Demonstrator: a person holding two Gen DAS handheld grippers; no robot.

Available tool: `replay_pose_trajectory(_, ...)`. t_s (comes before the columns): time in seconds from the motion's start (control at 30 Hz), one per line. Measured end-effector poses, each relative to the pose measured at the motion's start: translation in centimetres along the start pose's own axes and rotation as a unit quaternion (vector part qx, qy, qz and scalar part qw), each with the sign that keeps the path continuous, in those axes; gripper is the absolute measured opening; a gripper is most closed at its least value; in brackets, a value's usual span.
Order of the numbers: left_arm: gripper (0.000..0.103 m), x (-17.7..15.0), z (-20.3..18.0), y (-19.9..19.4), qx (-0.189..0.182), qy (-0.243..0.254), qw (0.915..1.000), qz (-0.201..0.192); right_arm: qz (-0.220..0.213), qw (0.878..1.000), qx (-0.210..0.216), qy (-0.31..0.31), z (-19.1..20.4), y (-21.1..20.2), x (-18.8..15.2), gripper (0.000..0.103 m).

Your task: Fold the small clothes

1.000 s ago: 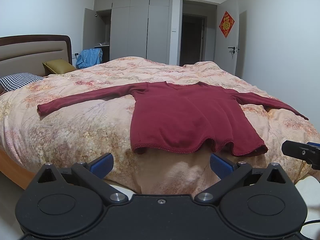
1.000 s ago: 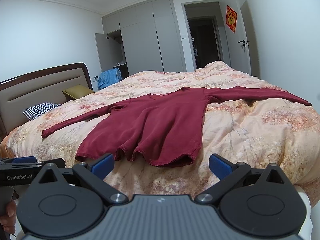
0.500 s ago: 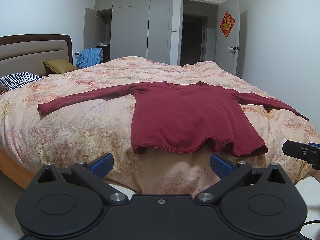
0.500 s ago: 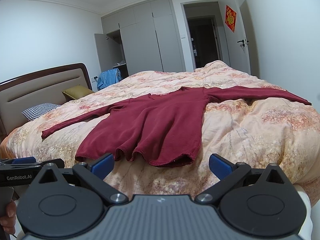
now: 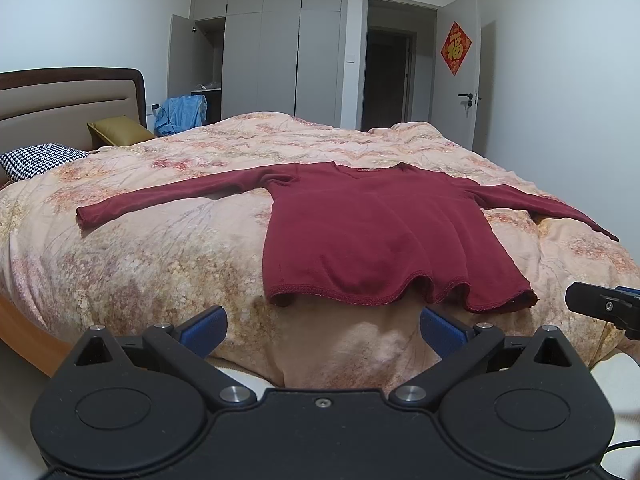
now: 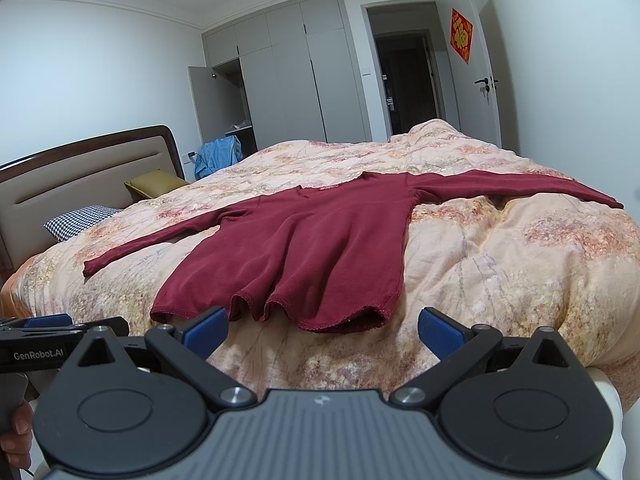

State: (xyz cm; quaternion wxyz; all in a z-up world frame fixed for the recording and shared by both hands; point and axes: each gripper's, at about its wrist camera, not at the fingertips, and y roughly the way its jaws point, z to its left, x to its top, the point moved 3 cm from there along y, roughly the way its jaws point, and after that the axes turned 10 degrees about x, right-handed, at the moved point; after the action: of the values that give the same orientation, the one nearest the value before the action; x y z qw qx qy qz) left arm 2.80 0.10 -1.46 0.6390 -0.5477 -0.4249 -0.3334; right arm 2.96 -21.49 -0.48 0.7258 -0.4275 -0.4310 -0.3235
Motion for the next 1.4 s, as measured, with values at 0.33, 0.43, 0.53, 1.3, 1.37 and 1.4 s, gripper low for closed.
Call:
replay_pose_trajectory(0.33,0.102,0.0,0.0,0.0,0.000,0.000,1.0000,0.000,0.000,1.000,0.000,0.001,0.0,0.0,0.0,0.103)
replay_pose_trajectory(0.43,0.102,0.0,0.0,0.0,0.000,0.000,1.0000,0.000,0.000,1.000,0.000,0.001,0.0,0.0,0.0,0.103)
replay_pose_trajectory(0.53,0.102,0.0,0.0,0.0,0.000,0.000,1.0000,0.000,0.000,1.000,0.000,0.001,0.0,0.0,0.0,0.103)
replay_pose_trajectory(1.3,0.102,-0.6,0.6,0.4,0.000,-0.004,0.9999,0.014,0.012,0.999,-0.007,0.032,-1.0,0.3,-0.4,0.103)
replay_pose_trajectory(1.37,0.102,-0.6,0.6,0.5,-0.002,-0.004,0.9999,0.015,0.017,0.999,-0.008,0.042,-1.4,0.6,-0.4,0.103)
replay_pose_trajectory(1.4,0.102,-0.6,0.5,0.5,-0.003,-0.003,0.9999,0.017,0.020,0.999,-0.007,0.048,-1.6,0.7,-0.4,0.103)
